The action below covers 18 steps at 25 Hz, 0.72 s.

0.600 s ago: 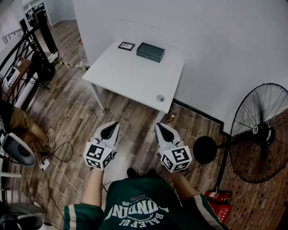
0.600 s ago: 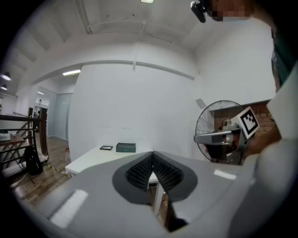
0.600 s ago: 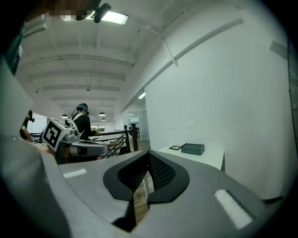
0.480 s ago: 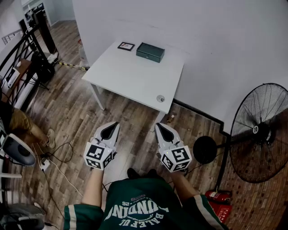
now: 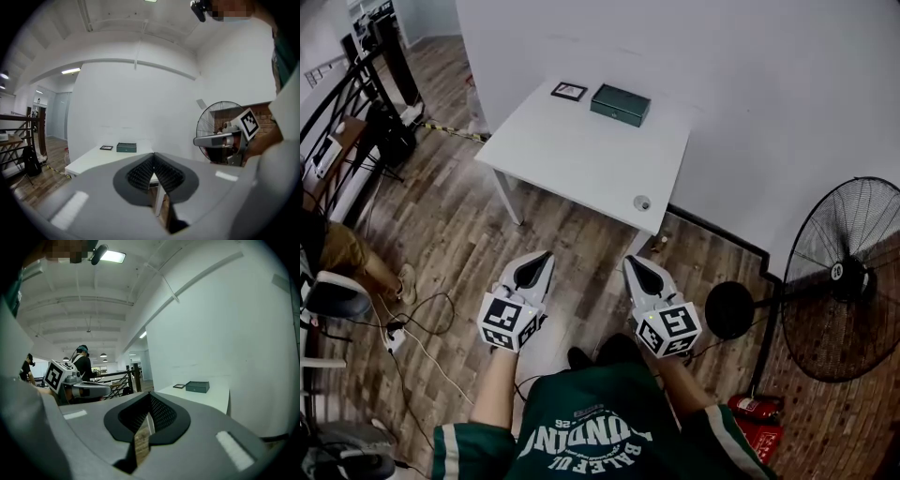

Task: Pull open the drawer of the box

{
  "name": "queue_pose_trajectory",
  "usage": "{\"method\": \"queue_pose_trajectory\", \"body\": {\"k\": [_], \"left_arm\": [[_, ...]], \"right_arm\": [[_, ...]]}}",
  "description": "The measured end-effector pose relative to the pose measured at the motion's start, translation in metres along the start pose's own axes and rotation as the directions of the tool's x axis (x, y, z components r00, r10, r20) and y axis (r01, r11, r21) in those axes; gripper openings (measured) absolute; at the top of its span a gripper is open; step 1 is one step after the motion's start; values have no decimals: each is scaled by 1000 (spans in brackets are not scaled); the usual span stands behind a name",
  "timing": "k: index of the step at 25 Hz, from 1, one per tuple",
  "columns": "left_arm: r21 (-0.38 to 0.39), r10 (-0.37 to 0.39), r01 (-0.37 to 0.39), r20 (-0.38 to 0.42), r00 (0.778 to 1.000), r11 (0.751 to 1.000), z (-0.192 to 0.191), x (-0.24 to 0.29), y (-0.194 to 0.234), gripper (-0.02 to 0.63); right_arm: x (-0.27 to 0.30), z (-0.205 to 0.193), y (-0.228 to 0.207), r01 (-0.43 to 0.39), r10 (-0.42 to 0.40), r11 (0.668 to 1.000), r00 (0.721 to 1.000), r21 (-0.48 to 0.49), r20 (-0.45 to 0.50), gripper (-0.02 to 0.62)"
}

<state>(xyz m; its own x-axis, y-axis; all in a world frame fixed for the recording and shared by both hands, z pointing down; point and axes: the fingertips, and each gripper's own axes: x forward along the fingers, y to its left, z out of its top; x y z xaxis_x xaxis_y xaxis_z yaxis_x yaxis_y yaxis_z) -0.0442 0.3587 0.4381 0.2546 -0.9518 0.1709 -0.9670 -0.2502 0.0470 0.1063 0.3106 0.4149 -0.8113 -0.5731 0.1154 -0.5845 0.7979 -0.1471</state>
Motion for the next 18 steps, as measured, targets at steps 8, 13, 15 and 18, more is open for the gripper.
{"method": "queue_pose_trajectory", "body": {"k": [8,13,15,18], "left_arm": [[-13,-12,12,-13,1000,1000,-4,19,16,52],[-10,-16,16,-24,1000,1000,-7,46,30,52],[-4,-22,21,-32,999,1000,-8,60,37,52],[8,-22,23,-40,999,1000,-5,87,53,52]], "right_arm": [[16,-6,-15,8,-7,999,1000,48,-15,0],[42,-11,-31,-17,18,998,1000,67,-18,0],[56,-12,-41,-17,18,997,1000,74,-20,0],[84,-10,-61,-15,17,997,1000,74,-20,0]]}}
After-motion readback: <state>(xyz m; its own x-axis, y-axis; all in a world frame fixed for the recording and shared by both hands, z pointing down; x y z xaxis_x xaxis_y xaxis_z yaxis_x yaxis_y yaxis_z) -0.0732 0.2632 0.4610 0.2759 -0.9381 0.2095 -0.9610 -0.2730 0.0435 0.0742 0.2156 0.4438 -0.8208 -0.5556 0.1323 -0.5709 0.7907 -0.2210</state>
